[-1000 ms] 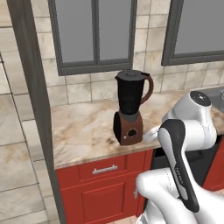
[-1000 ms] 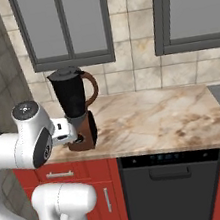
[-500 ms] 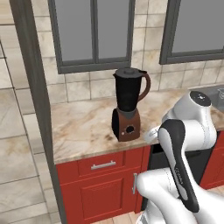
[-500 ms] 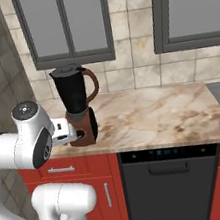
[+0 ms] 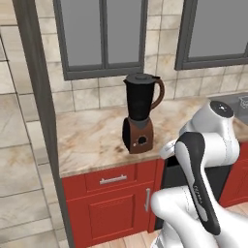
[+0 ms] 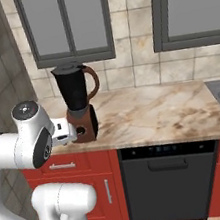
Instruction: Grab the lemon wedge and garlic from the fridge, place them in the blender, close the lid, and turn on the blender to create a marinade.
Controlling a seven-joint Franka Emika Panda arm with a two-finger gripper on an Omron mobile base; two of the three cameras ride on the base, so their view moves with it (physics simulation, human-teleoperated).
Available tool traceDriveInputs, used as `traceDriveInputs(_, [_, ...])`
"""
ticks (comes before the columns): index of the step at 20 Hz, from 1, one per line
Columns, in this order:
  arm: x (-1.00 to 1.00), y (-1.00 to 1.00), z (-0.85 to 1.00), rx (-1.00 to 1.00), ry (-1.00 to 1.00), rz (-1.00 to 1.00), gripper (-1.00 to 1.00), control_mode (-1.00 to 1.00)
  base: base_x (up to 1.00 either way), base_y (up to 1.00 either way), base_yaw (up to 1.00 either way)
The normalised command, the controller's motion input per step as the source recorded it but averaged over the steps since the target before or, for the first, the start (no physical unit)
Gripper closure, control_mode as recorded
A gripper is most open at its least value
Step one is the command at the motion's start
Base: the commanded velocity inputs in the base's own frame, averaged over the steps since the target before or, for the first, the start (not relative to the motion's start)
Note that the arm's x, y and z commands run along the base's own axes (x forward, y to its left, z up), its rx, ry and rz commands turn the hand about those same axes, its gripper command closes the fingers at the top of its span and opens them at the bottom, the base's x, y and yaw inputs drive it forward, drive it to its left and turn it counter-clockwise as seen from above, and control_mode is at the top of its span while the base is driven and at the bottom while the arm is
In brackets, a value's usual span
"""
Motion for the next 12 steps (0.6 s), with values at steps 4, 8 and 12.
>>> traceDriveInputs(4, [0.00,0.00,0.00,0.00,0.00,0.00,-1.00,1.00,-0.26,0.00,0.00])
traceDriveInputs(8, [-0.01,0.00,0.00,0.00,-0.01,0.00,-1.00,-1.00,-0.04,0.00,0.00])
traceDriveInputs(12, [0.00,0.20,0.00,0.00,-0.02,0.00,-1.00,-1.00,0.00,0.00,0.00])
